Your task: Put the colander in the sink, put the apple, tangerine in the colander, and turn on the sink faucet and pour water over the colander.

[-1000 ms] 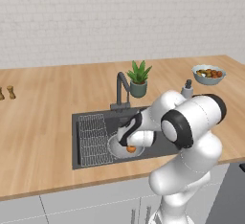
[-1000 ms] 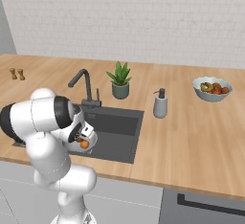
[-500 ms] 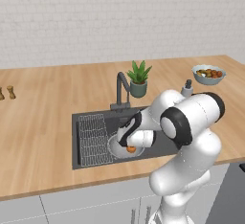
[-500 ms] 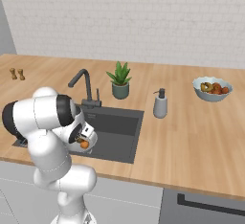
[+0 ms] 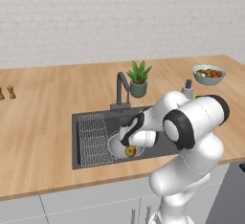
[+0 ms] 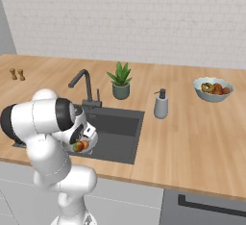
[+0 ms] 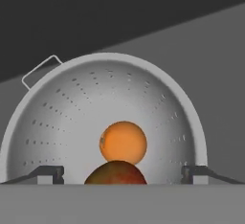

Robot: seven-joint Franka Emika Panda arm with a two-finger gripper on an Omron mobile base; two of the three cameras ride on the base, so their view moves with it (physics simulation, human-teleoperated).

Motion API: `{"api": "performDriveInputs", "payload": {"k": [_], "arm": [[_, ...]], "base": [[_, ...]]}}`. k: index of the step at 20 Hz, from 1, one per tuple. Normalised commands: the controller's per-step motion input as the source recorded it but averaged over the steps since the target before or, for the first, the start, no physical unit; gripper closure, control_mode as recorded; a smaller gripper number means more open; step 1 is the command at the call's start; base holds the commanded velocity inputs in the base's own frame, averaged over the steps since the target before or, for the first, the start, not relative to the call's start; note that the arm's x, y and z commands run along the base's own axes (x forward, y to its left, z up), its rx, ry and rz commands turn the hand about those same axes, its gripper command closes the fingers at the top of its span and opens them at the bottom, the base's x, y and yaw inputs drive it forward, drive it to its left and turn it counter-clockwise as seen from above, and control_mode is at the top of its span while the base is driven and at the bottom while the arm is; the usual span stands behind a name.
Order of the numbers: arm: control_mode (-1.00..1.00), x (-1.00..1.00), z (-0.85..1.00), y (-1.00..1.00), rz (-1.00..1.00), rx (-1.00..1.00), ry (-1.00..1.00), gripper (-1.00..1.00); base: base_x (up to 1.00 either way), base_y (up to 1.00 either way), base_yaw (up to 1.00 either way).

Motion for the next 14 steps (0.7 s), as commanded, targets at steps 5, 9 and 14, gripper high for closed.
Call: {"api": "performDriveInputs", "payload": {"k": [5,9,14], "arm": [[-1.0,0.0,0.69,-0.53,0.0,0.03,-0.05,-1.0],[-1.0,-0.07,0.77,-0.83,0.07,0.09,-0.13,-1.0],[-1.0,0.0,0.78,-0.41,0.12,0.07,-0.22,-1.0]], "base": [[0.0,0.0,0.0],[0.0,0.0,0.0],[0.0,0.0,0.0]]}}
